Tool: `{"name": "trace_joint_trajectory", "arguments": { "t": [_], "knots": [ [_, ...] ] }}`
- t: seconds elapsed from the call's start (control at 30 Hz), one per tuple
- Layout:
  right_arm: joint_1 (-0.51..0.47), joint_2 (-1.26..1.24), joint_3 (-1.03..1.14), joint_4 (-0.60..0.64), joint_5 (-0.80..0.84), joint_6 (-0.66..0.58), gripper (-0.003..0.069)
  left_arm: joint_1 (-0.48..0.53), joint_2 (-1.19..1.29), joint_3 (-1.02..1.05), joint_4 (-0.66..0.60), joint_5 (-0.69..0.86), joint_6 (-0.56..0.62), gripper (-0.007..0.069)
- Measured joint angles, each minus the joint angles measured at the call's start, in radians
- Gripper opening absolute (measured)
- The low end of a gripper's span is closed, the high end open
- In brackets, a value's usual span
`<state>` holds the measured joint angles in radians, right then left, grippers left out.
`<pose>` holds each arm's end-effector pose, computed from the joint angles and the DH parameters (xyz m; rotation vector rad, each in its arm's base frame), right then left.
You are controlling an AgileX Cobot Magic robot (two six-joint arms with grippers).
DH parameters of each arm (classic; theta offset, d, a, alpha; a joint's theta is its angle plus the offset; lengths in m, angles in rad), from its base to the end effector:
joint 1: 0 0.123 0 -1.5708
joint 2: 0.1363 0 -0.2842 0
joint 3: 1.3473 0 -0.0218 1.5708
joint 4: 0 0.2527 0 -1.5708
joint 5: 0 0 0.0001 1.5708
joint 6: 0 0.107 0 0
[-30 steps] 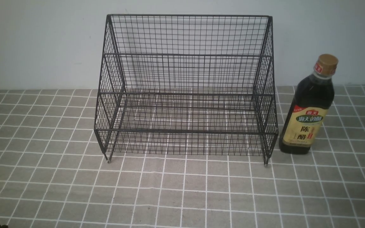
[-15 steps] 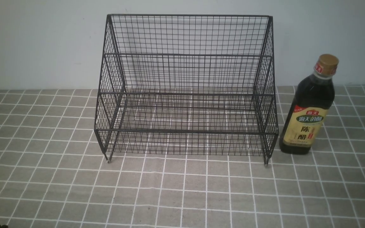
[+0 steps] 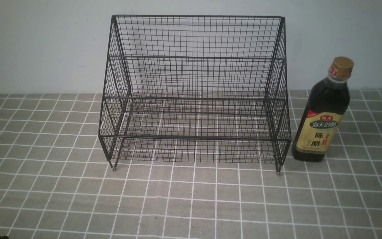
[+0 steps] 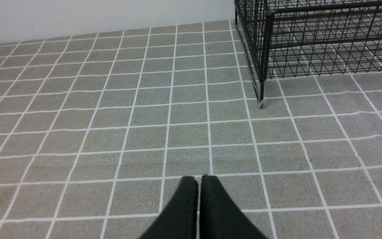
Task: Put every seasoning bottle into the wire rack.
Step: Use the right arm to grab the condiment bottle closest to it
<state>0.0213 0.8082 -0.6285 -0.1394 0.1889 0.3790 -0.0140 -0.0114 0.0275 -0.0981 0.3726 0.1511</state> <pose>0.1898 0.0012 0.3220 0.2222 1.8399 0.1593 0.0706 -0.0048 0.1664 0.0935 1.8681 -0.0018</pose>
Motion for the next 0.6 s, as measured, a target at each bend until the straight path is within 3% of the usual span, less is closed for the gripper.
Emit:
{"name": "trace_joint_trajectory", "arguments": {
  "t": [0.27, 0.4, 0.6],
  "knots": [
    [0.15, 0.267, -0.24, 0.0, 0.076, -0.007, 0.0212, 0.0, 0.0, 0.0, 0.0, 0.0, 0.0, -0.0007],
    [0.179, 0.317, -0.309, 0.0, 0.124, -0.036, 0.0267, 0.0, 0.0, 0.0, 0.0, 0.0, 0.0, -0.0007],
    [0.18, 0.425, -0.35, -0.024, 0.101, -0.05, 0.0461, 0.0, 0.0, 0.0, 0.0, 0.0, 0.0, -0.0007]
  ]
}}
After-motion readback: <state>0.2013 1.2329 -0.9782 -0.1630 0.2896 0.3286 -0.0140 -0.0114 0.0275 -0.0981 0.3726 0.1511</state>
